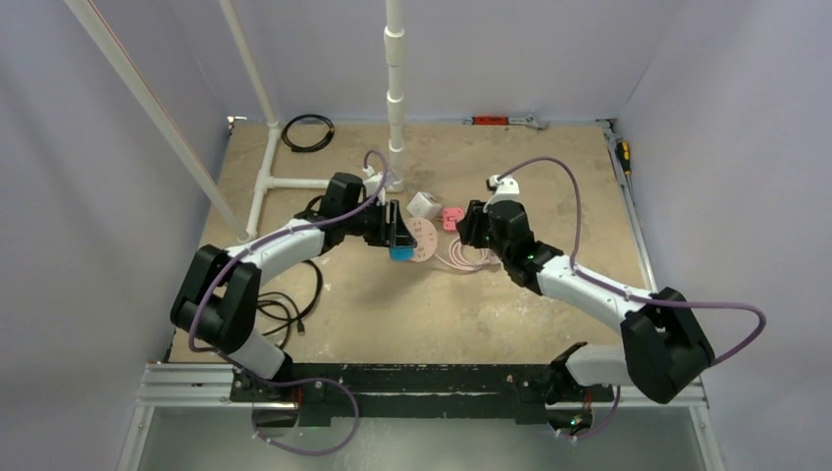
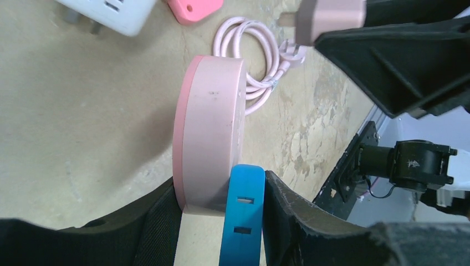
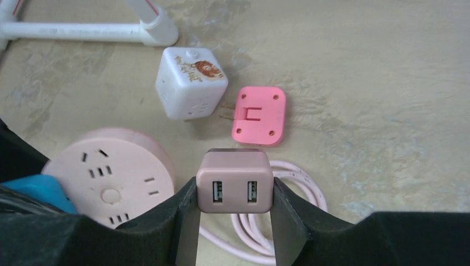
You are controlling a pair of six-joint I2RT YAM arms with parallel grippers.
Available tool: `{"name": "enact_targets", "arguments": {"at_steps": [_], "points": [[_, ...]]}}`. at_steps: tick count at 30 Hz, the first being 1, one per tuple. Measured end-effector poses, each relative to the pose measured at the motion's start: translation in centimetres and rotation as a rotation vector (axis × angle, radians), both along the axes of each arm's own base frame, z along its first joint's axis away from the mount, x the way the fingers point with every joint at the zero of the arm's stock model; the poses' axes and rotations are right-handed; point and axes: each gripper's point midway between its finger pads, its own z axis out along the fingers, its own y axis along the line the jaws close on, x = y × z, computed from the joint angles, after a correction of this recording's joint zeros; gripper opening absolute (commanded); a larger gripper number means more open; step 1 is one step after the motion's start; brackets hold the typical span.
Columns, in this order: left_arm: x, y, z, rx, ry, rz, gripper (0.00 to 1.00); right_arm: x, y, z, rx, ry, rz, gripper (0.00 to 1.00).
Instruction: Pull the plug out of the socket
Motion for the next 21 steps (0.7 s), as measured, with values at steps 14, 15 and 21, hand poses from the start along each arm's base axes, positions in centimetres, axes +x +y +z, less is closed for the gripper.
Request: {"name": "enact_targets", "arguments": {"at_steps": [14,15,21], "points": [[-0.9,1.5,1.3,0.026,-0.020,-0.017,0.00,2.7,4.9,-2.5,0.010,0.156,0.142,0.00],[-0.9,1.6,1.3,0.029,-0.019,-0.018,0.00,2.8,5.1,-2.7,0.011,0.165,0.146,0.01],[-1.0,1.7,1.0,0.041,-0.021,-0.023,0.00,2.5,5.8,-4.6,0.005,0.230,0.181,0.07]]}}
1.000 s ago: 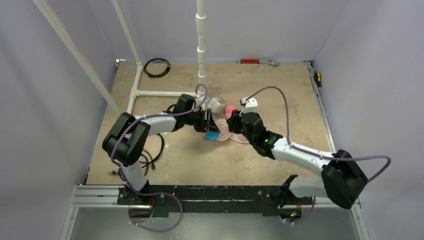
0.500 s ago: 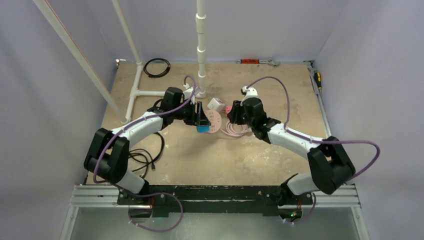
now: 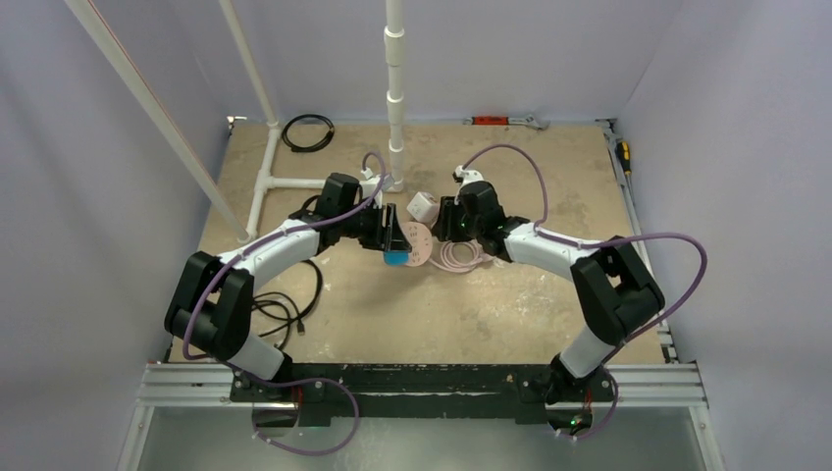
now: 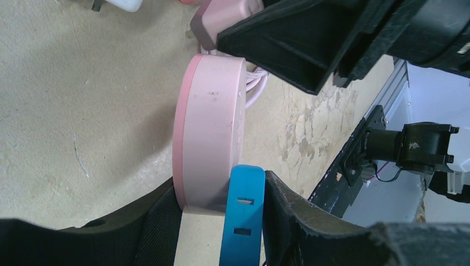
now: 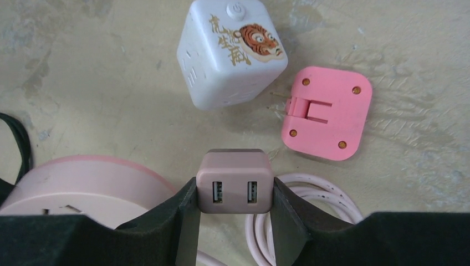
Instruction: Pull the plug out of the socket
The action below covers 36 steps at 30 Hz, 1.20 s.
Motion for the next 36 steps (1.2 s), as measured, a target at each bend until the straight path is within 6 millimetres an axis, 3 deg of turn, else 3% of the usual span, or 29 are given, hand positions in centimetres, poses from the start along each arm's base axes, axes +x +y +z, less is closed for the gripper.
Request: {"name": "enact_targets", "arguments": {"at_steps": [6,16,25,27,32,36], "points": [[0.0,0.0,0.0,0.002,0.003,0.000,0.00,-0.6,0.1,-1.9,-0.017,0.052,0.018,0.14],[-0.2,-0.1,-1.4,0.016,0.040,-0.006,0.00,0.7,0.6,-2.1,-0.029,0.049,0.003,0.40],[-1.7,-1.7,-3.7,0.032,0.113,-0.072,0.00,1.3,-0.1,-2.3,-0.060,0.045,-0.033,0.75],[-2.0,-2.2,-3.9,0.030,0.121,-0.091,0.00,1.4,-0.3,-2.3,-0.065,0.041,-0.041,0.78],[-2.9,-3.5,-4.4,0.027,0.140,-0.138,0.00,1.5,-0.7,-1.0,-0.059,0.012,-0.057,0.84],[-3.5,-4.5,-5.0,0.035,0.155,-0.170,0.02,0.4,-2.0,1.7,-0.040,-0.043,-0.080,0.87]]}}
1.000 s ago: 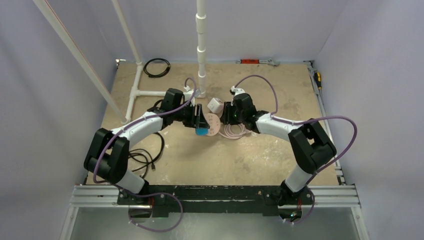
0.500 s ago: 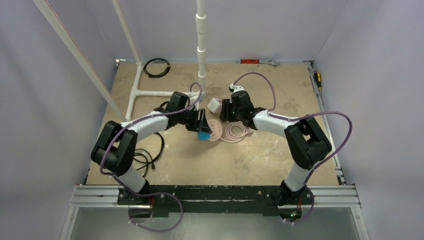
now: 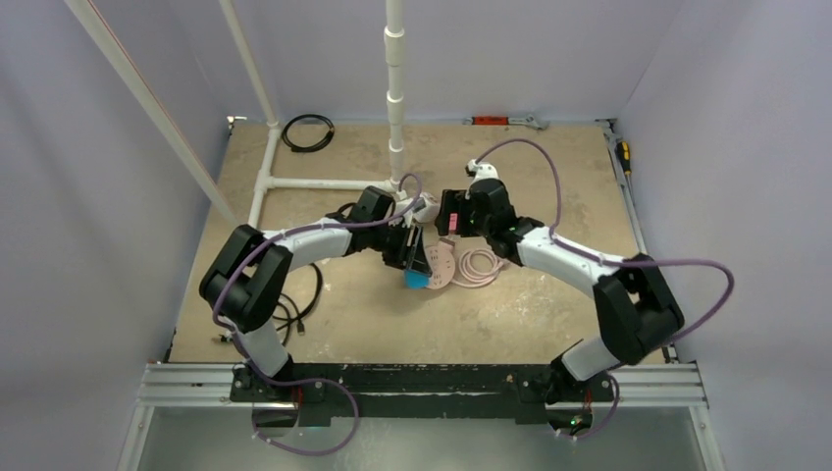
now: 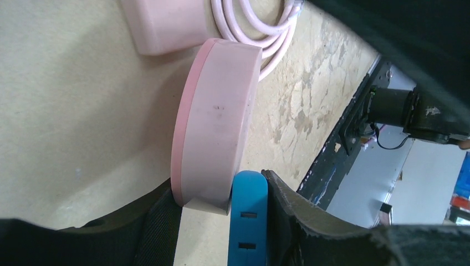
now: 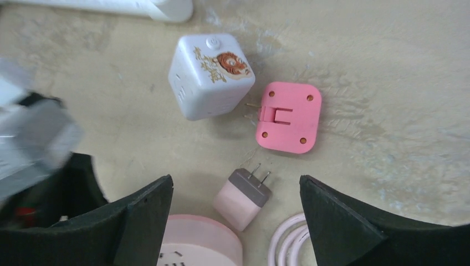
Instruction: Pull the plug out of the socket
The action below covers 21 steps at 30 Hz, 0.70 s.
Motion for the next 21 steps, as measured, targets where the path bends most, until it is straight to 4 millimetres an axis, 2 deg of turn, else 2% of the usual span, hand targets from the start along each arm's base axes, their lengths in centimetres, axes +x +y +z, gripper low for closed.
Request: {"name": "enact_targets", "arguments": {"at_steps": [4,6,9,13,15,18,21], "points": [[-0.9,-0.8,-0.6,0.005,0.020,-0.033,0.15,-1.6,-1.4,3.3,0.041,-0.076,-0.015,0.88],[-1.1,-0.9,-0.9,0.009,0.031,-0.040,0.22,-2.6,-1.9,4.2,0.060,-0.099,-0.016,0.88],[-1.3,-1.0,-1.0,0.009,0.036,-0.045,0.37,-4.3,-2.8,4.2,0.074,-0.101,-0.010,0.88],[-1.2,-1.0,-1.0,0.018,0.035,-0.043,0.62,-6.6,-3.1,3.2,0.106,-0.066,0.019,0.88],[-0.9,-0.6,-1.6,0.062,0.017,-0.028,0.72,-7.5,-3.3,2.7,0.121,-0.052,0.031,0.88],[-0.5,0.3,-2.4,0.125,0.002,0.001,0.80,-8.5,-3.2,2.8,0.144,-0.047,0.052,0.92],[0.1,1.0,-2.6,0.172,-0.036,0.028,0.84,-9.5,-2.5,4.0,0.174,-0.073,0.088,0.94]]}}
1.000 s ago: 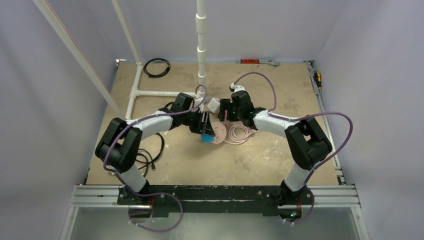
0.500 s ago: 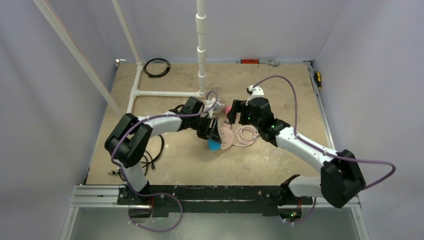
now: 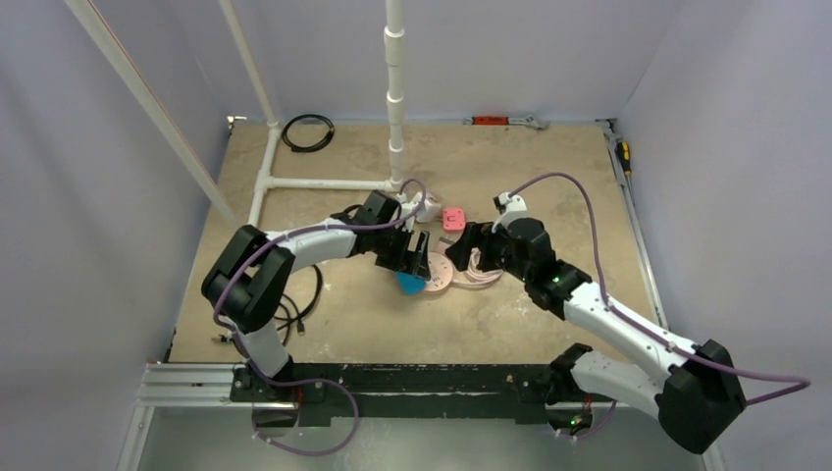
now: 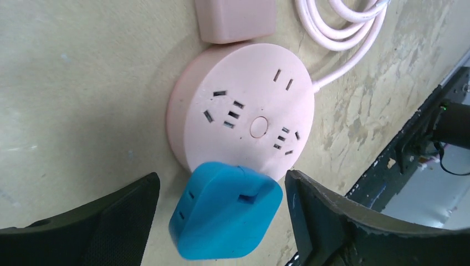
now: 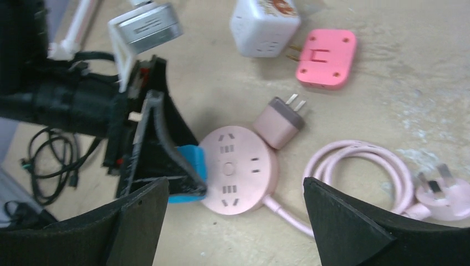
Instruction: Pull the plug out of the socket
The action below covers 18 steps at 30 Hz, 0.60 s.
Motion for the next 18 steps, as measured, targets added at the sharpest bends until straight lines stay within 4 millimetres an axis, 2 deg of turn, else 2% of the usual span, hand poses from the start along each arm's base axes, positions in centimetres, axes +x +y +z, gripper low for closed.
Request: {"name": "enact_targets", "arguments": {"at_steps": [5,10,12,16,18], "points": [[1.1,0.6,2.0,0.015,-0.091,0.032,0.85,-2.5,2.2,2.2,0.029,-0.057,0.085,0.94],[2.2,1.3,4.0,-0.009,-0.149,0.054,0.86,-4.4,3.6,1.9,-0.010,-0.064,0.131,0.91],[3.4,2.5,4.9,-0.040,-0.162,0.104,0.86,-5.1,4.1,2.1,-0.019,-0.082,0.145,0.90],[6.4,6.6,6.8,-0.046,-0.220,0.254,0.85,-6.3,4.9,2.8,-0.043,-0.129,0.170,0.89],[7.5,8.0,8.2,-0.032,-0.282,0.309,0.85,-6.6,5.4,2.8,-0.082,-0.137,0.174,0.89]]}}
